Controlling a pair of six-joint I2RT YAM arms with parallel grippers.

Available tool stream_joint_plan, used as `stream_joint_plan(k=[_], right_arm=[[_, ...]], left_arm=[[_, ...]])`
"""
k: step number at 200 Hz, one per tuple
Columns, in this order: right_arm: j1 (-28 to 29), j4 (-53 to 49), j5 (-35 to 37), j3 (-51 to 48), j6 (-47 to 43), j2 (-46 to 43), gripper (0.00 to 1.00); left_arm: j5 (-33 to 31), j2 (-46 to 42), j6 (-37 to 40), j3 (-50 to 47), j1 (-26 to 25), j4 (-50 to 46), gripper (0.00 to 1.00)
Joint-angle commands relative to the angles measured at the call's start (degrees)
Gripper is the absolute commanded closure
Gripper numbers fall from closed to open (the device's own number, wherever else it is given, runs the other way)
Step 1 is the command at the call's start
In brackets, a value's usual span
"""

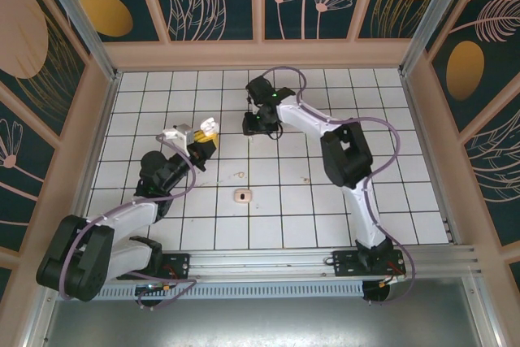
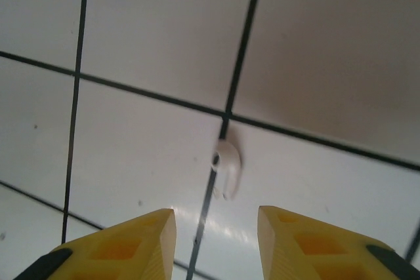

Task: Insert the wireless bluetooth earbuds into the charging case

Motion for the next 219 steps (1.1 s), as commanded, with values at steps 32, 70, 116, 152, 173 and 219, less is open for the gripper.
stream_joint_plan(k=[32, 70, 116, 152, 173, 219], right_arm=[[2.14, -8.97, 7.65, 13.05, -3.99, 9.22, 0.63], [2.17, -8.93, 7.71, 13.86, -4.15, 10.69, 0.63], [2.34, -8.61, 6.92, 13.38, -4.50, 11.85, 0.65], [2.41, -8.16, 6.21, 13.43, -4.45, 12.41, 0.66], [2.34, -8.19, 6.27, 13.36, -4.53, 12.60, 0.69], [2.42, -8.11, 7.04, 13.07, -4.56, 12.65, 0.77]], left_arm=[[-0.55, -1.57, -0.84, 0.00, 0.23, -0.15, 0.87], [-1.61, -1.83, -0.49, 0.07, 0.29, -0.68, 0.87], [-1.28, -1.56, -0.17, 0.37, 0.29, -0.94, 0.87], [-1.16, -1.48, 0.01, 0.48, 0.22, -1.11, 0.87], [-1.11, -1.48, 0.17, 0.51, 0.26, -1.21, 0.87], [-0.81, -1.21, 0.53, 0.85, 0.22, -1.65, 0.87]])
